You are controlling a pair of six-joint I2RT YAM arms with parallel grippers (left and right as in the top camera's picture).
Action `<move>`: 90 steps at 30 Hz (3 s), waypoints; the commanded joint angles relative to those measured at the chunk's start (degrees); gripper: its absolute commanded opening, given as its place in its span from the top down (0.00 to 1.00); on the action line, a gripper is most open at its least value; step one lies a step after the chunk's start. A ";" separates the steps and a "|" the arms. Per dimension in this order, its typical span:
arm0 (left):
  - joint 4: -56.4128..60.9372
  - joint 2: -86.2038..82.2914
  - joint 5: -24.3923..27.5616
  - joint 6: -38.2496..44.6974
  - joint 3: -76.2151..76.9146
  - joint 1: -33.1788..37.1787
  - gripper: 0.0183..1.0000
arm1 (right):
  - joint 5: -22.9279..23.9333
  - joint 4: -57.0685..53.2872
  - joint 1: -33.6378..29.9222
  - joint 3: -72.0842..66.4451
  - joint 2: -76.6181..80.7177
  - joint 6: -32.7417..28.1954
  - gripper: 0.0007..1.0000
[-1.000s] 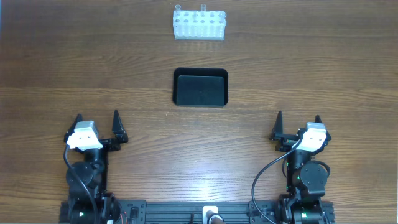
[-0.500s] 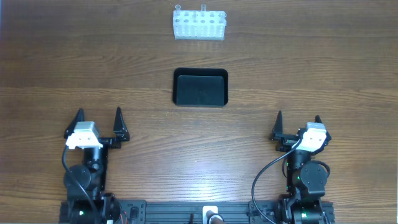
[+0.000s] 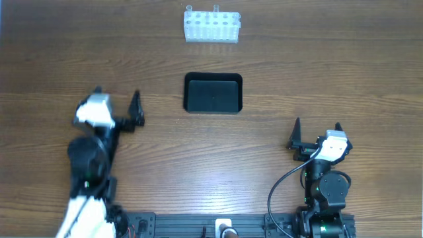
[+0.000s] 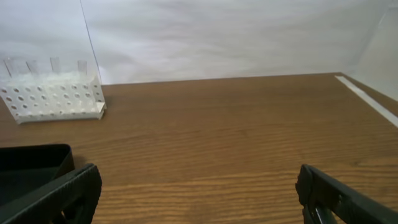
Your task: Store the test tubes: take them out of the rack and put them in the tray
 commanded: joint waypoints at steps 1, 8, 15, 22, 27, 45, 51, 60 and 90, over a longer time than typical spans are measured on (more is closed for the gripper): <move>0.61 12.87 0.92 0.55 12.09 -2.86 0.00 | -0.24 -0.24 -0.42 -0.33 -0.48 -0.28 0.01; -5.90 32.41 -2.86 0.50 29.62 -7.63 0.00 | -0.24 -0.24 -0.42 -0.33 -0.48 -0.28 0.01; -17.86 49.96 -6.82 -1.42 49.64 -11.56 0.00 | -0.24 -0.24 -0.42 -0.33 -0.48 -0.28 0.01; -25.35 64.11 -7.34 -1.70 66.07 -13.16 0.00 | -0.24 -0.24 -0.42 -0.33 -0.48 -0.28 0.01; -29.38 71.06 -8.76 -2.45 74.69 -13.66 0.00 | -0.24 -0.24 -0.42 -0.33 -0.48 -0.28 0.01; -29.35 83.12 -12.22 -2.21 86.60 -15.65 0.05 | -0.24 -0.24 -0.42 -0.33 -0.48 -0.28 0.01; -28.04 85.37 -12.22 -2.21 88.63 -16.11 0.13 | -0.24 -0.24 -0.42 -0.33 -0.48 -0.28 0.01; -27.63 85.90 -12.22 -2.23 89.33 -16.46 0.31 | -0.24 -0.24 -0.42 -0.33 -0.48 -0.28 0.01; -27.61 85.90 -12.22 -2.21 89.33 -16.90 0.81 | -0.24 -0.24 -0.42 -0.33 -0.48 -0.28 0.01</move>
